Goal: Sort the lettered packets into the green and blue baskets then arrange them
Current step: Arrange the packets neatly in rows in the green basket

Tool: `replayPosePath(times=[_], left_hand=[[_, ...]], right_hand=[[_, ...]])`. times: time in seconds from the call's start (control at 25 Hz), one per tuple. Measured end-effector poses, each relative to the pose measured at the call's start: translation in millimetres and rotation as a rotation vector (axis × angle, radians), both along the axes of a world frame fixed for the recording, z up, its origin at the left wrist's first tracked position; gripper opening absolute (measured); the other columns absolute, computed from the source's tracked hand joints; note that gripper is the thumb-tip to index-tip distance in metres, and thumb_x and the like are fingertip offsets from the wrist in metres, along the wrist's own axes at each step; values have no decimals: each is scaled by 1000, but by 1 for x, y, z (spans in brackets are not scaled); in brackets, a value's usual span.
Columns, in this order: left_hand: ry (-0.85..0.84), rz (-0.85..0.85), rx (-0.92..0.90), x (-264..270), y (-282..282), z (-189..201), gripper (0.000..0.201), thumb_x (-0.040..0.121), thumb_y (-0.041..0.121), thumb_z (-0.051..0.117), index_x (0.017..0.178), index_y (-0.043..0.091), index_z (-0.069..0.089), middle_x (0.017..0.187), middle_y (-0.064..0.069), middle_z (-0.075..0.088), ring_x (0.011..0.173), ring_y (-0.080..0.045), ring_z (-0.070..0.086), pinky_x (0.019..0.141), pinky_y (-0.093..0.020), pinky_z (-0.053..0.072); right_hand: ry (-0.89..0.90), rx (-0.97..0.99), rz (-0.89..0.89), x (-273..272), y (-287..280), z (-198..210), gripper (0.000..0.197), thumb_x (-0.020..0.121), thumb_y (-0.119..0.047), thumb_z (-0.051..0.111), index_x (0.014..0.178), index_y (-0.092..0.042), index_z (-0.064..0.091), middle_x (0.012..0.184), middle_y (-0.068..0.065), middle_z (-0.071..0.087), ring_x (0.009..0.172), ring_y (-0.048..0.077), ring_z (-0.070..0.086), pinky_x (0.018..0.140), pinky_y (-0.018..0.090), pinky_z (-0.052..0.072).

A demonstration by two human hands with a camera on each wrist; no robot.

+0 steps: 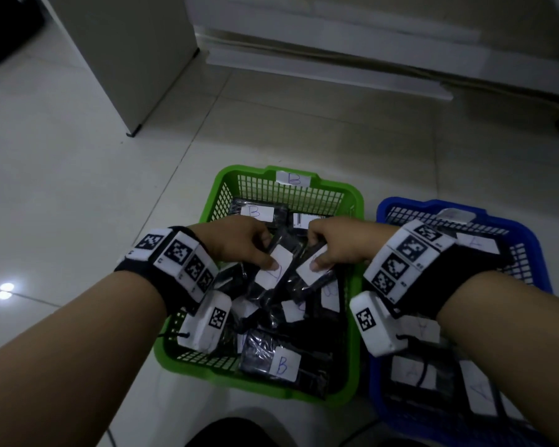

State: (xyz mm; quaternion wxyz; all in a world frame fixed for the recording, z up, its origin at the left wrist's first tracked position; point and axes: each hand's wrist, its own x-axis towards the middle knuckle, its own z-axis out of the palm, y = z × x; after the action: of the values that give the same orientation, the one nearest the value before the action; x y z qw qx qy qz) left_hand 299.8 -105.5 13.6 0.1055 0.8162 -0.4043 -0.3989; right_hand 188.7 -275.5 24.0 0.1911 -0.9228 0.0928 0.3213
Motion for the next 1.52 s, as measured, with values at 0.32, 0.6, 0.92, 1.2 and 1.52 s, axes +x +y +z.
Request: replayPosePath(times=[0.32, 0.6, 0.92, 1.2, 1.52], left_hand=[[18, 371, -179, 32, 5, 9, 21, 81, 31, 64, 93, 16, 55, 97, -8, 64, 91, -27, 58, 84, -38, 47], [-8, 548, -205, 51, 0, 10, 35, 98, 23, 40, 122, 3, 56, 122, -21, 59, 114, -36, 55, 98, -41, 45], [-195, 572, -250, 45, -6, 4, 53, 79, 35, 69, 111, 13, 33, 97, -8, 55, 79, -23, 55, 56, -29, 40], [-339, 550, -405, 55, 7, -8, 58, 70, 38, 78, 119, 19, 55, 115, -7, 55, 87, -16, 56, 72, -24, 40], [-250, 562, -540, 52, 9, -10, 53, 66, 36, 82, 109, 20, 55, 102, 6, 62, 91, -12, 62, 65, -16, 42]], right_hand=[[-272, -12, -441, 34, -19, -5, 31, 87, 0, 48, 117, -11, 43, 96, 11, 53, 82, 26, 53, 65, 32, 41], [-414, -477, -46, 26, -18, -30, 34, 87, -8, 53, 121, -12, 52, 115, 15, 54, 110, 33, 48, 83, 36, 43], [-123, -176, 19, 37, -15, -27, 31, 94, -13, 48, 120, -16, 66, 126, 7, 59, 109, 26, 59, 85, 26, 45], [-219, 74, -84, 77, 20, -31, 28, 93, -20, 54, 116, -28, 67, 138, 3, 49, 118, 21, 53, 97, 23, 42], [-270, -88, 112, 81, 19, -30, 34, 91, -11, 55, 125, -15, 62, 139, 8, 52, 123, 25, 51, 99, 27, 39]])
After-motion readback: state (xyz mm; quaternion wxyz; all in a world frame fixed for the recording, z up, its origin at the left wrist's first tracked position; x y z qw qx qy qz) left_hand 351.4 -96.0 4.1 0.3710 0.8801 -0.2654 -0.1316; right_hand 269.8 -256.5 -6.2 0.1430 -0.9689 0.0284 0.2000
